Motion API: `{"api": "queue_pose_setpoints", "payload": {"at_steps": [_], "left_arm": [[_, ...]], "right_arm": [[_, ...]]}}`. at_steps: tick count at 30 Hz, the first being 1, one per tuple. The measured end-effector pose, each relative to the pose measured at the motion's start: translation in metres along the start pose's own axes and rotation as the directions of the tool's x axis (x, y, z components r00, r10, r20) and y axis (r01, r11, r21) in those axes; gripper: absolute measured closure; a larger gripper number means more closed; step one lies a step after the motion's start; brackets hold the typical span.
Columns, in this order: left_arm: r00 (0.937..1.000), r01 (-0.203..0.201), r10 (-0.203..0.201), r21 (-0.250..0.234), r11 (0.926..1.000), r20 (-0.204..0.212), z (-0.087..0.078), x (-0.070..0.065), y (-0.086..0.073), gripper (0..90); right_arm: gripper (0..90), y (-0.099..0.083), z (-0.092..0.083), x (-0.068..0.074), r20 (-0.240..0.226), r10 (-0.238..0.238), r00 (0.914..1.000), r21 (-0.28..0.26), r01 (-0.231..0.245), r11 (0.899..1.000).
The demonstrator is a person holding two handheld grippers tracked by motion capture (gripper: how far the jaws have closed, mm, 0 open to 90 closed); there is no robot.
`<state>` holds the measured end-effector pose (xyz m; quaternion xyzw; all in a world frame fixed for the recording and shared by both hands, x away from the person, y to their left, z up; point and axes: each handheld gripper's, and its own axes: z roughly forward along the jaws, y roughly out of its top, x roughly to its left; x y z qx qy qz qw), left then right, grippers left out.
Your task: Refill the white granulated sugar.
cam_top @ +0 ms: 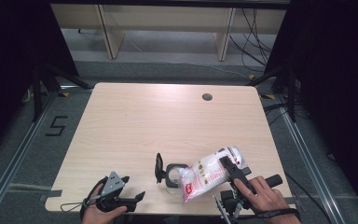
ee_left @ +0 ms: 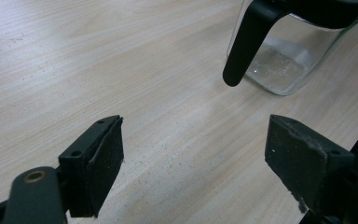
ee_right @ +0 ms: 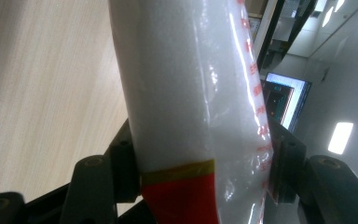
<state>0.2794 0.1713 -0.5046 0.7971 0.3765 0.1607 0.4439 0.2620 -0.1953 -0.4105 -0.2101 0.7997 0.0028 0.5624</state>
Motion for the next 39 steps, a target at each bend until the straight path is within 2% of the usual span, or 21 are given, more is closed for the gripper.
{"api": "queue_pose_setpoints", "payload": {"at_steps": [1, 2, 3, 4, 5, 6, 7, 11, 12, 14, 15, 18, 22, 23, 25, 28, 30, 32, 36, 37, 39], "left_arm": [[1.0000, 0.000, 0.000, -0.002, 1.0000, 0.004, 0.000, 0.000, 0.000, 18.8], [1.0000, 0.000, 0.000, -0.002, 1.0000, 0.004, 0.000, 0.000, 0.000, 18.8], [0.9998, 0.020, -0.020, 0.000, 0.9998, 0.005, 0.000, -0.001, -0.001, 18.8], [0.9999, 0.015, -0.015, -0.001, 0.9999, 0.003, 0.000, -0.001, 0.000, 18.8], [1.0000, 0.001, -0.001, -0.001, 1.0000, 0.000, 0.000, 0.000, 0.000, 18.8], [1.0000, -0.001, 0.001, 0.003, 1.0000, -0.001, 0.000, 0.000, 0.000, 18.8], [1.0000, -0.009, 0.009, 0.004, 1.0000, 0.004, 0.000, 0.001, 0.000, 18.8], [0.9999, -0.010, 0.010, 0.008, 0.9999, 0.002, -0.001, 0.001, 0.000, 18.8], [0.9998, 0.019, -0.019, 0.005, 0.9998, -0.002, 0.000, -0.001, 0.000, 18.8], [0.9998, 0.019, -0.019, 0.004, 0.9998, 0.000, 0.000, -0.001, 0.000, 18.8], [0.9999, -0.014, 0.014, 0.009, 0.9999, 0.004, -0.001, 0.001, 0.000, 18.8], [0.9999, 0.011, -0.011, 0.009, 0.9999, 0.003, -0.001, 0.000, 0.000, 18.8], [0.9999, 0.012, -0.012, 0.006, 0.9999, 0.002, -0.001, 0.000, 0.000, 18.8], [1.0000, 0.009, -0.009, 0.008, 0.9999, 0.002, -0.001, 0.000, 0.000, 18.8], [0.9999, 0.014, -0.014, 0.007, 0.9999, 0.002, -0.001, 0.000, 0.000, 18.8], [1.0000, -0.004, 0.004, 0.006, 1.0000, 0.004, -0.002, 0.002, 0.000, 18.8], [0.9999, -0.010, 0.010, 0.005, 0.9999, 0.003, -0.002, 0.002, 0.000, 18.8], [1.0000, 0.008, -0.008, -0.007, 0.9999, 0.005, -0.001, 0.000, 0.000, 18.8], [0.9999, -0.011, 0.011, 0.003, 0.9999, 0.003, -0.002, 0.002, 0.000, 18.8], [0.9999, -0.010, 0.010, 0.004, 0.9999, 0.004, -0.002, 0.002, 0.000, 18.8], [1.0000, 0.003, -0.003, -0.006, 1.0000, 0.005, -0.001, 0.001, 0.000, 18.8]], "right_arm": [[43.4, 0.000, -0.001, 0.001, -0.023, 0.029, 0.9993, 0.026, -0.029, 0.999], [43.4, 0.000, -0.001, 0.001, -0.023, 0.029, 0.9993, 0.026, -0.029, 0.999], [43.5, 0.000, 0.000, 0.001, -0.014, 0.019, 0.9997, 0.016, -0.019, 1.000], [43.7, 0.000, 0.000, -0.001, 0.011, -0.028, 0.9996, 0.000, 0.028, 1.000], [43.9, 0.001, -0.001, 0.001, 0.009, -0.001, 1.0000, 0.018, 0.001, 1.000], [44.0, 0.001, -0.001, 0.001, 0.002, -0.006, 1.0000, 0.018, 0.006, 1.000], [44.1, 0.000, 0.000, 0.002, 0.026, -0.010, 0.9996, -0.001, 0.010, 1.000], [44.1, -0.001, 0.000, 0.001, 0.040, -0.042, 0.9983, -0.017, 0.043, 0.999], [44.2, -0.001, 0.000, 0.001, 0.041, -0.038, 0.9984, -0.017, 0.039, 0.999], [44.2, -0.001, -0.001, 0.004, 0.040, -0.014, 0.9991, -0.009, 0.014, 1.000], [44.2, -0.001, -0.001, 0.002, 0.053, -0.034, 0.9980, -0.021, 0.035, 0.999], [44.3, -0.001, -0.003, 0.001, 0.057, -0.052, 0.9970, -0.024, 0.054, 0.998], [44.4, -0.001, -0.006, 0.002, 0.054, -0.030, 0.9981, -0.012, 0.031, 0.999], [44.4, -0.003, -0.008, 0.001, 0.081, -0.025, 0.9964, -0.023, 0.027, 0.999], [44.4, -0.003, -0.011, -0.002, 0.095, -0.047, 0.9943, -0.019, 0.049, 0.999], [44.4, -0.004, -0.015, -0.001, 0.077, -0.019, 0.9969, -0.007, 0.020, 1.000], [44.4, -0.003, -0.017, -0.002, 0.077, -0.025, 0.9967, 0.000, 0.025, 1.000], [44.4, -0.002, -0.016, -0.002, 0.084, -0.045, 0.9955, -0.011, 0.046, 0.999], [44.5, -0.001, -0.015, 0.001, 0.070, -0.052, 0.9962, -0.005, 0.052, 0.999], [44.5, 0.001, -0.013, 0.001, 0.069, -0.078, 0.9946, -0.018, 0.079, 0.997], [44.5, 0.003, -0.014, 0.003, 0.062, -0.066, 0.9959, -0.013, 0.067, 0.998]]}}
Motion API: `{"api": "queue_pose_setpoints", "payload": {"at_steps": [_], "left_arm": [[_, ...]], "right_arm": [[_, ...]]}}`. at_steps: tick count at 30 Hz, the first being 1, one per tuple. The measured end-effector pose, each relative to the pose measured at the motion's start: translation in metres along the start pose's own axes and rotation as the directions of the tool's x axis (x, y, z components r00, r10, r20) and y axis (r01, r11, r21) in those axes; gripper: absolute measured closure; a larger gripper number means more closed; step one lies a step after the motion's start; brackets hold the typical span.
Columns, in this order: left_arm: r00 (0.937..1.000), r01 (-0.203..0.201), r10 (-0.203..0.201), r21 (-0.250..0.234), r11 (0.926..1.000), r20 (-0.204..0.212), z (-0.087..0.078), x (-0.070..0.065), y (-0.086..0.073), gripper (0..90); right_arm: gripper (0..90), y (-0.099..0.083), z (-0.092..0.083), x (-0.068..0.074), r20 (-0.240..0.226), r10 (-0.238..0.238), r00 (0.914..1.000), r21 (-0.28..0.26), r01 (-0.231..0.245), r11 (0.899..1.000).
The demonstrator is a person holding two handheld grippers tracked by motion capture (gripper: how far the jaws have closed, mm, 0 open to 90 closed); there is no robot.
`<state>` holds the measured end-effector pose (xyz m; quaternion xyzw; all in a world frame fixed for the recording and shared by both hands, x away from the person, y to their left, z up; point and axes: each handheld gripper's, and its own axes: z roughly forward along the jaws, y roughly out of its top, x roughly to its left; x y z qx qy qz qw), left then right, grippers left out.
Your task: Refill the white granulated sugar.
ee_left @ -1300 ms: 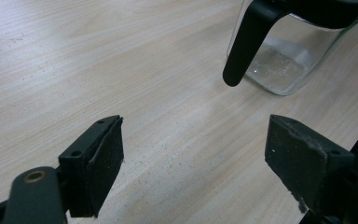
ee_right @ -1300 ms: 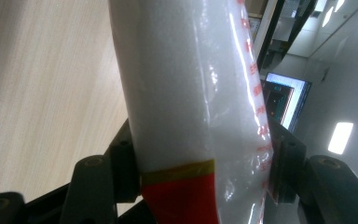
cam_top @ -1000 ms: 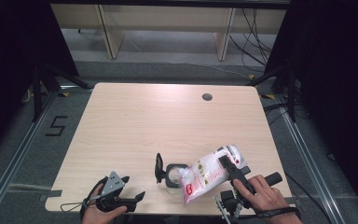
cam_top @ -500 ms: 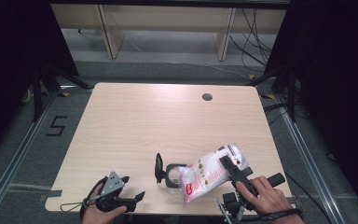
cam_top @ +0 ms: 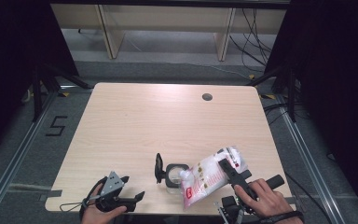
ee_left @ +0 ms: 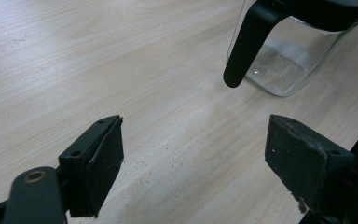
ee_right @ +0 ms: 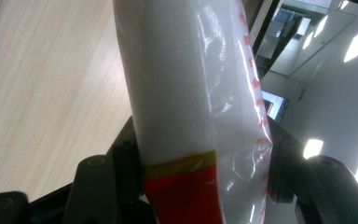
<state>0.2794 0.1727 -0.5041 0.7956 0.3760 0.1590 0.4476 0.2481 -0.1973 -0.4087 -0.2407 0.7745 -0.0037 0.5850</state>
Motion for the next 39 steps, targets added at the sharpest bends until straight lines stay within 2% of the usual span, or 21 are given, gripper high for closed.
{"api": "queue_pose_setpoints", "payload": {"at_steps": [1, 4, 6, 7, 13, 14, 17, 23, 27, 31, 33, 34, 35, 36, 37, 38, 39], "left_arm": [[1.0000, 0.000, 0.000, -0.002, 1.0000, 0.000, 0.0000, 0.0000, 0.0000, 18.8], [1.0000, -0.001, 0.001, -0.004, 1.0000, -0.001, -0.0001, 0.0002, 0.0000, 18.8], [1.0000, 0.000, 0.000, -0.003, 1.0000, -0.001, -0.0001, 0.0001, 0.0000, 18.8], [1.0000, 0.000, 0.000, -0.002, 1.0000, -0.001, -0.0001, 0.0001, 0.0000, 18.8], [1.0000, 0.000, 0.000, -0.003, 1.0000, -0.001, -0.0001, 0.0001, 0.0000, 18.8], [1.0000, -0.001, 0.001, -0.004, 1.0000, -0.001, -0.0001, 0.0001, 0.0000, 18.8], [1.0000, -0.002, 0.002, -0.005, 1.0000, -0.002, -0.0002, 0.0004, 0.0001, 18.8], [1.0000, 0.000, 0.000, -0.006, 1.0000, -0.001, -0.0001, 0.0001, 0.0001, 18.8], [1.0000, 0.000, 0.000, -0.005, 1.0000, -0.001, -0.0001, 0.0001, 0.0001, 18.8], [1.0000, 0.000, 0.000, -0.004, 1.0000, -0.001, -0.0001, 0.0001, 0.0000, 18.8], [1.0000, 0.000, 0.000, -0.003, 1.0000, -0.001, 0.0000, 0.0000, 0.0000, 18.8], [1.0000, 0.000, 0.000, -0.002, 1.0000, -0.001, 0.0000, 0.0000, 0.0000, 18.8], [1.0000, 0.000, 0.000, -0.002, 1.0000, -0.001, 0.0000, 0.0000, 0.0000, 18.8], [0.9997, 0.023, -0.023, -0.001, 0.9997, -0.001, 0.0002, -0.0013, -0.0004, 18.8], [0.9997, 0.023, -0.023, -0.001, 0.9997, -0.001, 0.0002, -0.0013, -0.0004, 18.8], [1.0000, -0.001, 0.001, 0.003, 1.0000, -0.002, -0.0003, -0.0003, 0.0001, 18.8], [1.0000, -0.001, 0.001, 0.003, 1.0000, -0.002, -0.0003, -0.0003, 0.0001, 18.8]], "right_arm": [[44.5, 0.0002, 0.0006, -0.0025, 0.008, -0.029, 0.9996, -0.012, 0.029, 1.000], [44.5, -0.0010, -0.0014, -0.0018, 0.008, -0.003, 1.0000, -0.006, 0.003, 1.000], [44.5, -0.0028, -0.0034, -0.0042, 0.010, -0.009, 0.9999, -0.003, 0.009, 1.000], [44.5, -0.0033, -0.0050, -0.0035, 0.017, 0.012, 0.9998, 0.007, -0.012, 1.000], [44.6, -0.0040, -0.0067, -0.0063, 0.023, -0.010, 0.9997, -0.005, 0.010, 1.000], [44.6, -0.0036, -0.0070, -0.0041, 0.016, 0.018, 0.9997, 0.005, -0.018, 1.000], [44.5, -0.0031, -0.0054, -0.0024, 0.008, 0.015, 0.9998, -0.011, -0.015, 1.000], [44.6, -0.0031, -0.0040, -0.0018, -0.015, 0.008, 0.9999, -0.010, -0.008, 1.000], [44.6, -0.0040, -0.0035, -0.0008, -0.004, 0.018, 0.9998, -0.019, -0.018, 1.000], [44.6, -0.0043, -0.0026, -0.0026, -0.006, 0.004, 1.0000, -0.026, -0.004, 1.000], [44.6, -0.0042, -0.0029, -0.0023, -0.010, 0.005, 0.9999, -0.024, -0.006, 1.000], [44.6, -0.0044, -0.0033, -0.0006, -0.018, 0.026, 0.9995, -0.016, -0.027, 1.000], [44.6, -0.0044, -0.0033, -0.0006, -0.018, 0.026, 0.9995, -0.016, -0.027, 1.000], [44.6, -0.0045, -0.0029, -0.0001, -0.007, 0.027, 0.9996, -0.022, -0.027, 0.999], [44.6, -0.0045, -0.0029, -0.0001, -0.007, 0.027, 0.9996, -0.022, -0.027, 0.999], [44.6, -0.0043, -0.0025, -0.0009, -0.001, 0.027, 0.9996, -0.029, -0.027, 0.999], [44.6, -0.0043, -0.0025, -0.0009, -0.001, 0.027, 0.9996, -0.029, -0.027, 0.999]]}}
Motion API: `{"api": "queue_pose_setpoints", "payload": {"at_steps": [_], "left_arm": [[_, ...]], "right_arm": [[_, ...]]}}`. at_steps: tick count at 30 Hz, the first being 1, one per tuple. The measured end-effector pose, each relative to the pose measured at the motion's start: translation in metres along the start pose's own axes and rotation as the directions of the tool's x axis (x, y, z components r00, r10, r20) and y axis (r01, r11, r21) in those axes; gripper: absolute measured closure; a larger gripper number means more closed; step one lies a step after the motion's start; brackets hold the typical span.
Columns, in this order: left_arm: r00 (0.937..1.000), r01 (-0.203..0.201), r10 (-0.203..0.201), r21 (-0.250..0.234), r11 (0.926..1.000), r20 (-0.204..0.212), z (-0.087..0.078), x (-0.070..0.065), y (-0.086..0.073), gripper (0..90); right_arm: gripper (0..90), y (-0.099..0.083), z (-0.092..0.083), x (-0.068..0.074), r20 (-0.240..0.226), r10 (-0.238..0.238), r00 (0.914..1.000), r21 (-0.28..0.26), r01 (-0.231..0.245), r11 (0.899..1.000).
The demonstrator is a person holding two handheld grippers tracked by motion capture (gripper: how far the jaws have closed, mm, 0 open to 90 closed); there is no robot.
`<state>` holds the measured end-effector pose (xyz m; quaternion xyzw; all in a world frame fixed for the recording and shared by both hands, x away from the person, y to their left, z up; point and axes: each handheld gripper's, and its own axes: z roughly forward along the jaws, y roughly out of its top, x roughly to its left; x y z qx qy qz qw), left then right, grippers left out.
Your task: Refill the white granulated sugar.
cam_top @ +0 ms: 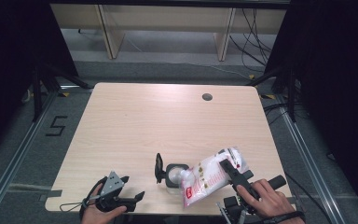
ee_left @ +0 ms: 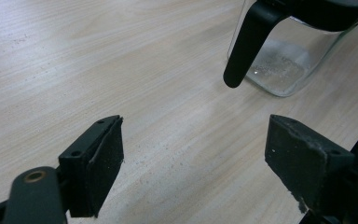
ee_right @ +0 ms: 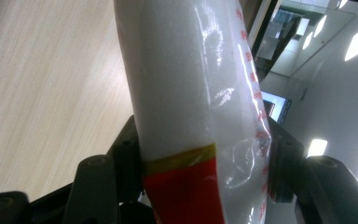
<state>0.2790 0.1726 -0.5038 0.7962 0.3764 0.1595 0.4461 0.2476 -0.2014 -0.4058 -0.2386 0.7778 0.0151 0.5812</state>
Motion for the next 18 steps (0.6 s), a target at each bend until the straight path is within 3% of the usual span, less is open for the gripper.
{"api": "queue_pose_setpoints", "payload": {"at_steps": [4, 5, 16, 18], "left_arm": [[1.0000, 0.000, 0.000, -0.004, 1.0000, 0.001, 0.0003, 0.0002, -0.0001, 18.8], [1.0000, -0.005, 0.005, 0.003, 1.0000, -0.001, -0.0004, 0.0003, 0.0001, 18.8], [0.9999, -0.012, 0.012, 0.008, 0.9999, -0.001, -0.0006, 0.0007, 0.0001, 18.8], [1.0000, 0.001, -0.001, -0.002, 1.0000, -0.001, 0.0000, -0.0001, 0.0000, 18.8]], "right_arm": [[44.6, 0.0002, -0.0014, -0.0003, 0.001, 0.001, 1.0000, 0.009, -0.002, 1.000], [44.6, -0.0003, -0.0011, -0.0021, 0.006, -0.021, 0.9998, -0.002, 0.021, 1.000], [44.7, -0.0006, -0.0019, -0.0023, -0.010, -0.006, 0.9999, 0.009, 0.006, 1.000], [44.7, -0.0007, -0.0016, -0.0023, -0.008, -0.007, 0.9999, 0.008, 0.007, 1.000]]}}
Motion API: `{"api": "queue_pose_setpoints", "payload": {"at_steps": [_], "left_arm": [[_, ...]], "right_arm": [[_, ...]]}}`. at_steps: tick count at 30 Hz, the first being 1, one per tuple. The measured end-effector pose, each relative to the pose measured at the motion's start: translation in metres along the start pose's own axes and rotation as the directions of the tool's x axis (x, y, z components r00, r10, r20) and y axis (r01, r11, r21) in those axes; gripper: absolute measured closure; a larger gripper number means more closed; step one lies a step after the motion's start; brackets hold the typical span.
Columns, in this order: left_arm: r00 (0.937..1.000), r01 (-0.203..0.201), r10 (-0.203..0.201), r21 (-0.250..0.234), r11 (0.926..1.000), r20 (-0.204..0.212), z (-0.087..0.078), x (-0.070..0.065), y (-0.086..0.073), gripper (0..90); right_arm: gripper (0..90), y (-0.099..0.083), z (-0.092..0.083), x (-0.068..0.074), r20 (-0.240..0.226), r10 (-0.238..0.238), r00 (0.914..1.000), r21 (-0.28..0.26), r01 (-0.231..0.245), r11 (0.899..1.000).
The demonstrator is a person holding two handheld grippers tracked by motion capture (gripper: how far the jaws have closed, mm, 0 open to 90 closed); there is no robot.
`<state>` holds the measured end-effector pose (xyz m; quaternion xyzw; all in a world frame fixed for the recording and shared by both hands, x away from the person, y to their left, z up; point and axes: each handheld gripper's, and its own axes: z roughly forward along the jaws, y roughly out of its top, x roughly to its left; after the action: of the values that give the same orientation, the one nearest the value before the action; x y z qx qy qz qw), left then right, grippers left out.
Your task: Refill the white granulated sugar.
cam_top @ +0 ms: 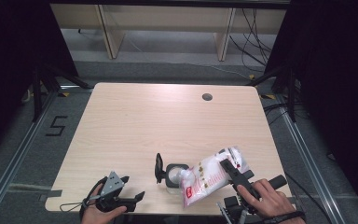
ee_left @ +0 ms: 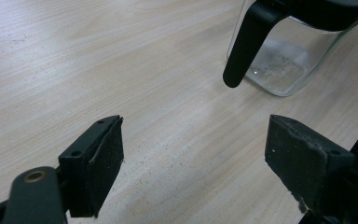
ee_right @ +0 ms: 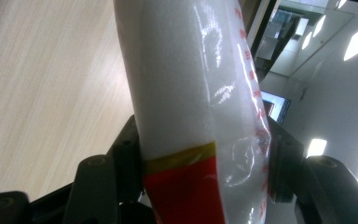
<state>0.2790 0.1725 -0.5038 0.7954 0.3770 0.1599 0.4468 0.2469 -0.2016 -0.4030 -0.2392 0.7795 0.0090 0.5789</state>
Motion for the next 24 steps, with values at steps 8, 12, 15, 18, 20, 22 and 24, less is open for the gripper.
{"api": "queue_pose_setpoints", "payload": {"at_steps": [8, 12, 15, 18, 20, 22, 24], "left_arm": [[0.9999, -0.015, 0.015, 0.010, 0.9998, 0.000, -0.0007, 0.0009, 0.0003, 18.8], [0.9999, -0.012, 0.012, 0.007, 0.9999, -0.005, -0.0008, 0.0007, 0.0003, 18.8], [1.0000, -0.003, 0.003, 0.002, 1.0000, 0.001, 0.0000, 0.0001, 0.0001, 18.8], [0.9999, -0.013, 0.013, 0.007, 0.9999, 0.000, -0.0006, 0.0007, 0.0003, 18.8], [1.0000, -0.006, 0.006, 0.002, 1.0000, -0.005, -0.0006, 0.0004, 0.0002, 18.8], [0.9999, -0.014, 0.014, 0.008, 0.9999, -0.005, -0.0012, 0.0008, 0.0004, 18.8], [0.9999, 0.008, -0.008, 0.011, 0.9999, -0.009, -0.0009, -0.0006, -0.0002, 18.8]], "right_arm": [[44.8, -0.0003, -0.0006, 0.0005, -0.002, -0.001, 1.0000, 0.001, 0.001, 1.000], [44.8, 0.0001, 0.0003, -0.0001, 0.003, -0.005, 1.0000, -0.005, 0.005, 1.000], [44.8, 0.0001, 0.0002, -0.0002, 0.002, -0.005, 1.0000, -0.007, 0.005, 1.000], [44.8, 0.0000, 0.0001, 0.0000, 0.001, -0.010, 1.0000, -0.009, 0.010, 1.000], [44.9, 0.0000, 0.0000, -0.0008, -0.002, -0.014, 0.9999, -0.006, 0.014, 1.000], [44.9, -0.0001, 0.0005, 0.0004, 0.013, -0.010, 0.9999, -0.015, 0.010, 1.000], [44.9, 0.0001, -0.0003, -0.0009, -0.004, -0.016, 0.9999, -0.004, 0.016, 1.000]]}}
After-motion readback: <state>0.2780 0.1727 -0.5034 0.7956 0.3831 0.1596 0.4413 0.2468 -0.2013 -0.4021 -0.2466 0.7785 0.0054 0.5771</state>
